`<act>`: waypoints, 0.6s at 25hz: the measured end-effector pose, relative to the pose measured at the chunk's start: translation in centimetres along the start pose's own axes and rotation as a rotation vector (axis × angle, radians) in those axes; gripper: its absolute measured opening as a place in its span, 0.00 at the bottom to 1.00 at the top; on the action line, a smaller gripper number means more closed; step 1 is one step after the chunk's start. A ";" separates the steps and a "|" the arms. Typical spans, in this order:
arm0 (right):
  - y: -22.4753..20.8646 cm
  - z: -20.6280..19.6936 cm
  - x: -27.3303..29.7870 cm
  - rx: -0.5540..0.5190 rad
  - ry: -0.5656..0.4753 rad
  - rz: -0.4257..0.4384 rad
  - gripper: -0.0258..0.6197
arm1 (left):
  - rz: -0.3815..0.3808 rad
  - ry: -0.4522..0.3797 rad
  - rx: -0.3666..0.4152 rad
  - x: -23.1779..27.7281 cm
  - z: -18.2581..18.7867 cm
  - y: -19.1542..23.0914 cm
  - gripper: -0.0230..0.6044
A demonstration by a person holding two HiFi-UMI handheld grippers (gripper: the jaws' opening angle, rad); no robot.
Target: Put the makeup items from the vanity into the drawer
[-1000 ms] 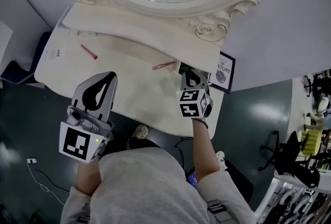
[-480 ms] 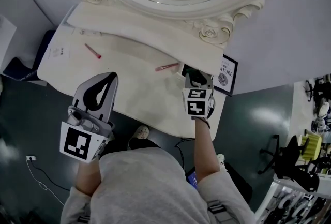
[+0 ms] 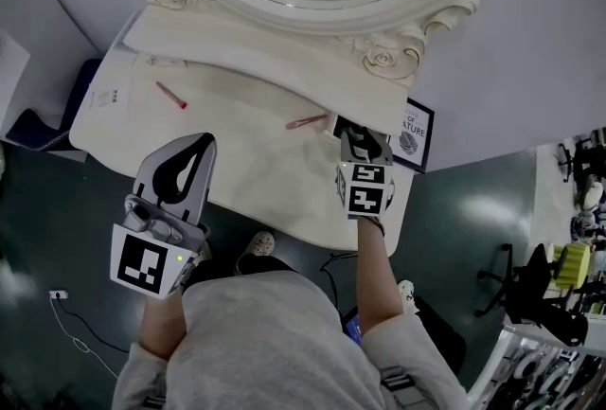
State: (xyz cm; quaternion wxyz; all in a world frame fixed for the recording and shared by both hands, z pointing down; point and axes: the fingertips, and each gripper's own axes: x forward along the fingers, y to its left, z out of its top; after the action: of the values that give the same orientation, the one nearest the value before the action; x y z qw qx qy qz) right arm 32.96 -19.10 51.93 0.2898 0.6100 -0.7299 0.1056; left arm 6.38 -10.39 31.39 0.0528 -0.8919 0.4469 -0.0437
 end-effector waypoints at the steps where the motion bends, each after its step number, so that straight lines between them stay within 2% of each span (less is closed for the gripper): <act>1: 0.0 0.2 -0.3 0.006 -0.007 -0.003 0.26 | 0.000 0.000 0.000 -0.1 0.0 0.1 0.05; 2: 0.2 0.4 -0.6 0.014 -0.013 -0.002 0.26 | -0.001 0.000 0.001 -0.3 0.0 0.1 0.05; 5: 0.8 1.1 -1.6 0.059 -0.043 0.017 0.11 | -0.003 -0.007 0.000 -0.7 0.1 0.4 0.05; 15: 4.8 4.3 -5.7 0.175 -0.164 0.077 0.08 | -0.027 -0.033 0.004 -2.7 0.6 1.8 0.05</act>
State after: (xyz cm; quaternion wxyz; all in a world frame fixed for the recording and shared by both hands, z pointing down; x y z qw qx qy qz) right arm 27.64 -15.47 46.23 0.1705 0.6112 -0.7619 0.1299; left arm 3.42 -9.23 30.45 0.0614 -0.8984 0.4337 -0.0309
